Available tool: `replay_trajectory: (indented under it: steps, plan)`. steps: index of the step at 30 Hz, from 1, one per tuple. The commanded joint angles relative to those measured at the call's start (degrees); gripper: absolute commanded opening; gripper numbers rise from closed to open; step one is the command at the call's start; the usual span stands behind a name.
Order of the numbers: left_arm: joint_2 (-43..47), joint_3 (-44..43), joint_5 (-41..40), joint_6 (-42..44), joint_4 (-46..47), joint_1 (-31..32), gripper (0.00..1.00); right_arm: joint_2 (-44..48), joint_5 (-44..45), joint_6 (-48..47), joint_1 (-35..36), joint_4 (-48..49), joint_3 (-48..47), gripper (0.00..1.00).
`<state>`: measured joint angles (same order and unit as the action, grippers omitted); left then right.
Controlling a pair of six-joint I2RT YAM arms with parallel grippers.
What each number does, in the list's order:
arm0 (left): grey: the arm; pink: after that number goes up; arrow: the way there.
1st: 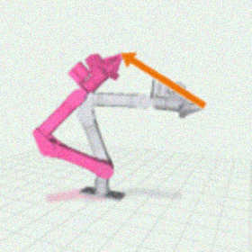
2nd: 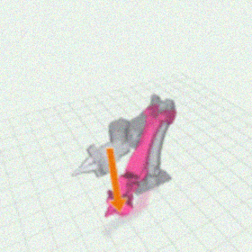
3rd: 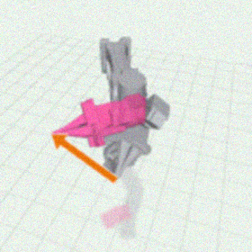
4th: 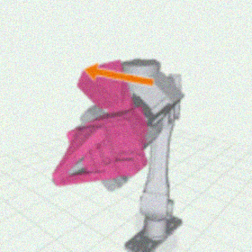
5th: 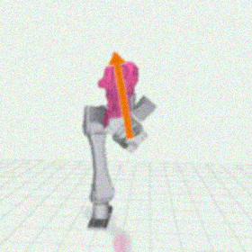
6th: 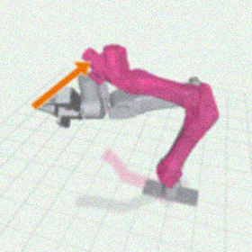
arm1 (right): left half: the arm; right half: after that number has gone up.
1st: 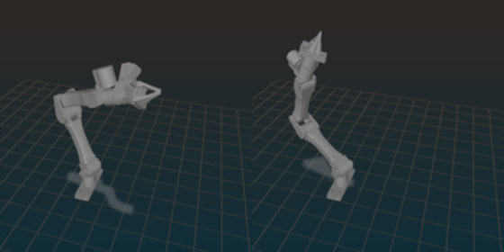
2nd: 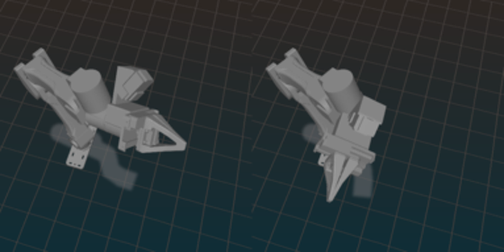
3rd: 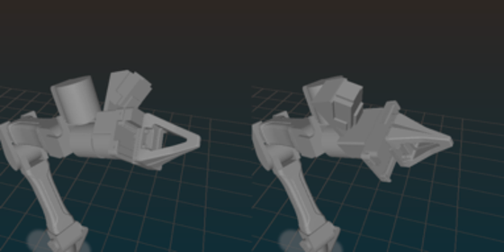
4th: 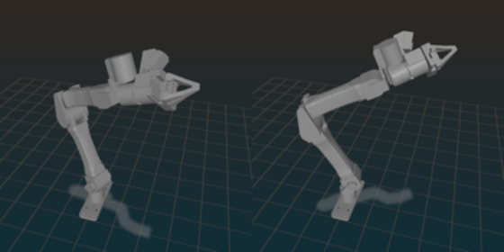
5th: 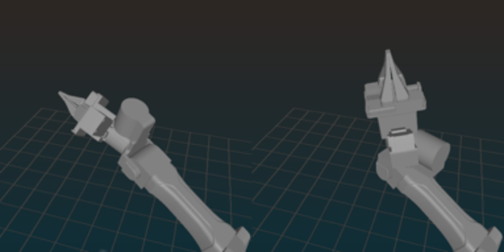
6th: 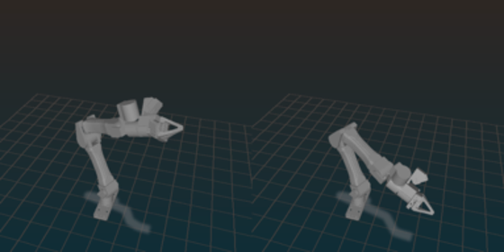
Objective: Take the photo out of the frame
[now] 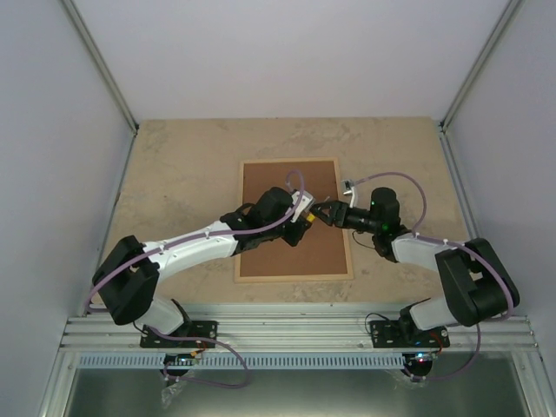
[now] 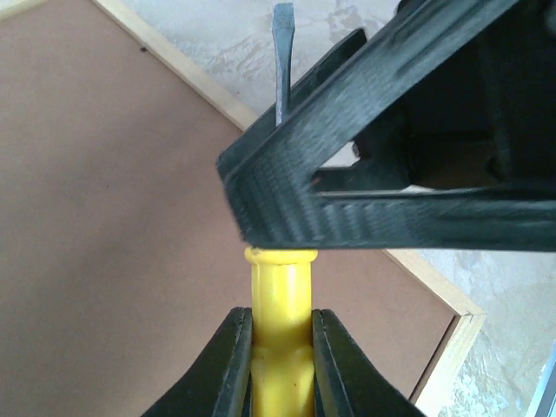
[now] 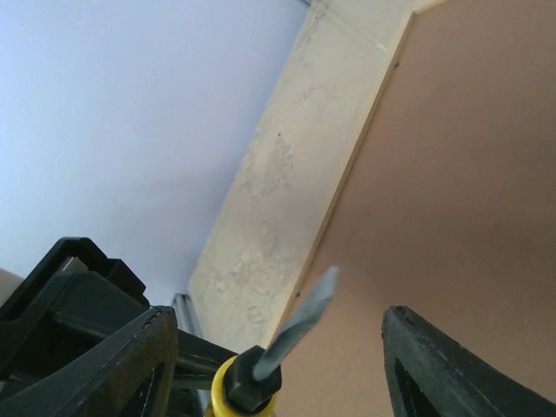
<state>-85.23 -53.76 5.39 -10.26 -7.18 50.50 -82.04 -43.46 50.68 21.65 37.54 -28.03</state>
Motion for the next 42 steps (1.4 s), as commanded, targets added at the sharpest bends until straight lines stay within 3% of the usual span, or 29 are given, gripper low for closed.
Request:
replay_trajectory:
  steps: [1,7,12,14,18,22,26,33,42]
  plan:
    - [-0.4,-0.7,1.8,1.7,3.8,0.5,0.00,-2.1,-2.1,2.0,0.7,5.2,-0.5,0.61]
    - [-1.0,0.2,1.7,2.6,4.9,0.7,0.00,-4.7,-2.4,5.2,1.2,9.7,0.5,0.42]
    - [-0.7,1.2,1.5,2.4,6.4,0.9,0.00,-4.8,-2.3,7.7,1.5,11.8,1.4,0.08]
    - [-0.4,1.7,1.1,2.2,7.0,0.9,0.02,-4.5,-2.0,8.4,1.6,11.9,1.5,0.01]
    - [1.3,3.5,-0.5,1.1,10.4,1.0,0.12,-3.1,-0.9,10.3,1.7,12.1,2.4,0.01]
    - [3.6,7.0,-0.2,-0.5,15.6,1.0,0.33,-1.6,0.5,13.1,1.7,13.0,3.6,0.00]
    - [4.6,9.6,0.7,-1.9,19.9,1.0,0.48,0.1,2.5,16.0,1.8,13.6,4.8,0.00]
    - [5.0,15.4,1.7,-5.8,31.9,1.0,0.54,1.5,4.7,21.9,2.5,16.7,7.1,0.00]
    - [3.1,19.0,4.0,-9.7,42.0,1.0,0.51,3.3,7.9,27.6,4.3,18.5,9.2,0.00]
